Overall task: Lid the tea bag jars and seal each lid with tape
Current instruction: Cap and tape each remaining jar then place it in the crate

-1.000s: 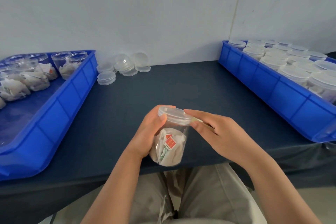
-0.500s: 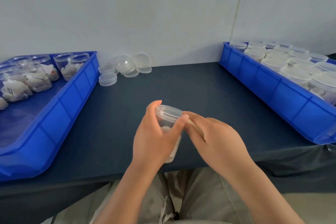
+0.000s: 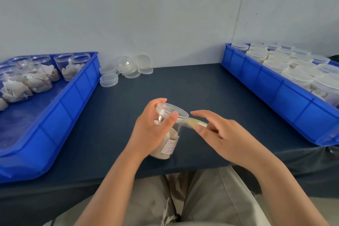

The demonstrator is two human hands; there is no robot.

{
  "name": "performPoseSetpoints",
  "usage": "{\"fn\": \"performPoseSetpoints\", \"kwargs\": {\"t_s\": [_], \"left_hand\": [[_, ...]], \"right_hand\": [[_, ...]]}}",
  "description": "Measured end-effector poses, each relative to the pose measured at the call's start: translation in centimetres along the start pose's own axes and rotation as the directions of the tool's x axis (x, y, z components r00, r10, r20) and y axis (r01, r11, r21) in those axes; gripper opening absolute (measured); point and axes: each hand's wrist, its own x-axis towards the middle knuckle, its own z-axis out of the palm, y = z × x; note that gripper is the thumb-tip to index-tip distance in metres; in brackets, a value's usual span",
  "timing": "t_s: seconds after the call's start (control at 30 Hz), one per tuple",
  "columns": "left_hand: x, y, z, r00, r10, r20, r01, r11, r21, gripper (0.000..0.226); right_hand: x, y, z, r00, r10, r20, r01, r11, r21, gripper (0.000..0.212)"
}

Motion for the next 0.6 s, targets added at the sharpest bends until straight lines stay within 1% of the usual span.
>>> {"fn": "performPoseSetpoints", "kwargs": {"t_s": [0.1, 0.13, 0.23, 0.27, 0.37, 0.43, 0.47, 0.57, 0.6], "left_hand": [[0.4, -0.5, -0.4, 0.986, 0.0, 0.166, 0.011, 0.998, -0.067, 0.058], [0.4, -0.8, -0.4, 0.979, 0.009, 0.205, 0.012, 0.995, -0.1, 0.061], [0.3, -1.2, -0.5, 0.972, 0.035, 0.232, 0.008, 0.983, -0.184, 0.086], [0.3, -1.3, -0.6, 0.972, 0.041, 0.232, 0.004, 0.982, -0.191, 0.087], [0.5, -1.6, -0.6, 0.97, 0.039, 0.239, 0.004, 0.985, -0.174, 0.071], [0.4, -1.4, -0.6, 0.977, 0.028, 0.212, 0.002, 0.99, -0.14, 0.063], [0.3, -1.4, -0.5, 0.986, 0.031, 0.166, -0.012, 0.993, -0.116, 0.059], [-0.8, -0.8, 0.2, 0.996, 0.049, -0.077, -0.056, 0.995, -0.084, 0.043], [-1.3, -0.5, 0.6, 0.992, 0.053, -0.115, -0.059, 0.997, -0.054, 0.042]], "right_hand": [[0.4, 0.3, 0.2, 0.999, 0.002, -0.034, -0.003, 0.999, -0.044, 0.042], [0.5, 0.3, 0.4, 0.999, 0.001, -0.033, -0.002, 0.999, -0.038, 0.042], [0.6, 0.1, 1.1, 1.0, -0.004, -0.02, 0.004, 1.0, 0.0, 0.045], [0.5, 0.0, 1.3, 1.0, -0.004, -0.017, 0.004, 1.0, 0.006, 0.046], [0.6, -0.2, 1.6, 0.999, 0.005, -0.032, -0.005, 1.0, 0.016, 0.046], [0.6, -0.4, 1.8, 0.999, 0.01, -0.053, -0.01, 1.0, 0.0, 0.047], [0.5, -0.4, 1.9, 0.998, 0.009, -0.069, -0.011, 1.0, -0.017, 0.048], [0.5, -0.8, 2.3, 0.99, 0.015, -0.14, -0.024, 0.997, -0.067, 0.055], [0.4, -0.9, 2.5, 0.987, 0.03, -0.157, -0.041, 0.997, -0.068, 0.056]]}}
